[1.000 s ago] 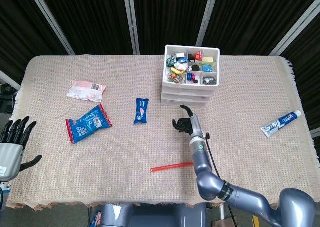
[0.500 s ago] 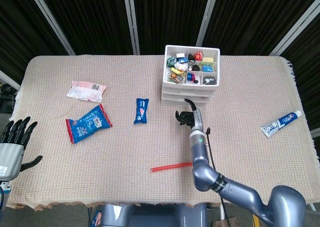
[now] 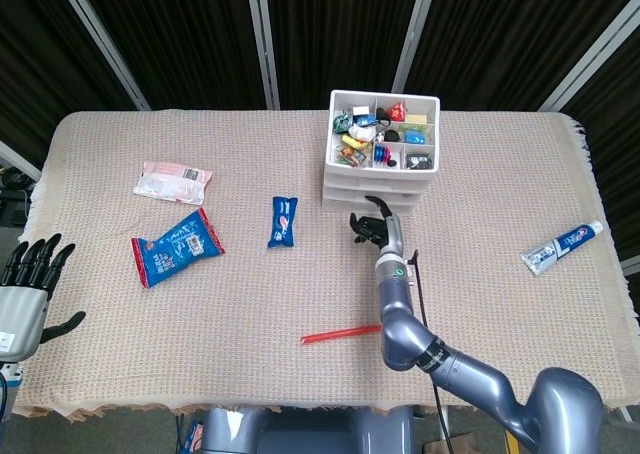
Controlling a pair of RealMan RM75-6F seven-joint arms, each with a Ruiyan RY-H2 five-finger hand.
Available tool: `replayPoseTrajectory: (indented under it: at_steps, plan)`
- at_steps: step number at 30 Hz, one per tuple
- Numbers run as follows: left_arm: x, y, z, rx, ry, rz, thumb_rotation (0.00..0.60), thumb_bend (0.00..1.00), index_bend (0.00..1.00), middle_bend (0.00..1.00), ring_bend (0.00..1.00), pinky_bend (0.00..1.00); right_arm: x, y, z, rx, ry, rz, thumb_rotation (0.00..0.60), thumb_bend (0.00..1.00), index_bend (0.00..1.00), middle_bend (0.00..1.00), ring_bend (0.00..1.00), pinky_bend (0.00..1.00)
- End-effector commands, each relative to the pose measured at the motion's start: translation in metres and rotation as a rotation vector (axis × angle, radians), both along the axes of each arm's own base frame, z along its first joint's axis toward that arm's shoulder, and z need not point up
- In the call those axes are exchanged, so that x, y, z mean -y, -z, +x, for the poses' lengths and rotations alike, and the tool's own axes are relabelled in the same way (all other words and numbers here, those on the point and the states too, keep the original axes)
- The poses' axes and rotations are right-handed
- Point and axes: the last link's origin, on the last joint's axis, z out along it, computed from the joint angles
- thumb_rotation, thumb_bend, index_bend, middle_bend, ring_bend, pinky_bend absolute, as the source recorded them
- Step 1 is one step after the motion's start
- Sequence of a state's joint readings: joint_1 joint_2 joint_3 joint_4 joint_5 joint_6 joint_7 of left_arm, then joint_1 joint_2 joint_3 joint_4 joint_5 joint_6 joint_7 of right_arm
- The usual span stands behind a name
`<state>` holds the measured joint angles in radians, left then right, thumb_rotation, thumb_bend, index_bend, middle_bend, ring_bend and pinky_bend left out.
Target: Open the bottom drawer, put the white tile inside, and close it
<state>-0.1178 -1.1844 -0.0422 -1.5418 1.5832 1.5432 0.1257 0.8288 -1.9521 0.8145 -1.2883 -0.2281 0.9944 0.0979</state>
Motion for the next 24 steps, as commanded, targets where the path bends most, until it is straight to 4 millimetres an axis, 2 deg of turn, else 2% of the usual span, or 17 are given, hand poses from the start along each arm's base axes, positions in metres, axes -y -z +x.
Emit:
replayPoseTrajectory:
  at_steps: [1, 14, 24]
  plan:
    - [0.0, 0.0, 0.0, 0.001, -0.001, 0.0, 0.6, 0.14, 0.07, 0.0, 0.0, 0.0, 0.002, 0.002, 0.002, 0.024, 0.013, 0.005, 0.6, 0.38, 0.21, 0.82, 0.8, 0.61]
    - [0.0, -0.001, 0.0, 0.007, -0.005, -0.004, 0.6, 0.14, 0.07, 0.0, 0.0, 0.0, 0.012, 0.001, 0.004, 0.046, 0.034, 0.004, 0.6, 0.38, 0.22, 0.82, 0.79, 0.61]
    - [0.0, 0.0, -0.001, 0.009, -0.009, -0.007, 0.6, 0.14, 0.07, 0.0, 0.0, 0.0, 0.01, 0.006, 0.007, 0.058, 0.036, 0.026, 0.6, 0.38, 0.26, 0.82, 0.79, 0.61]
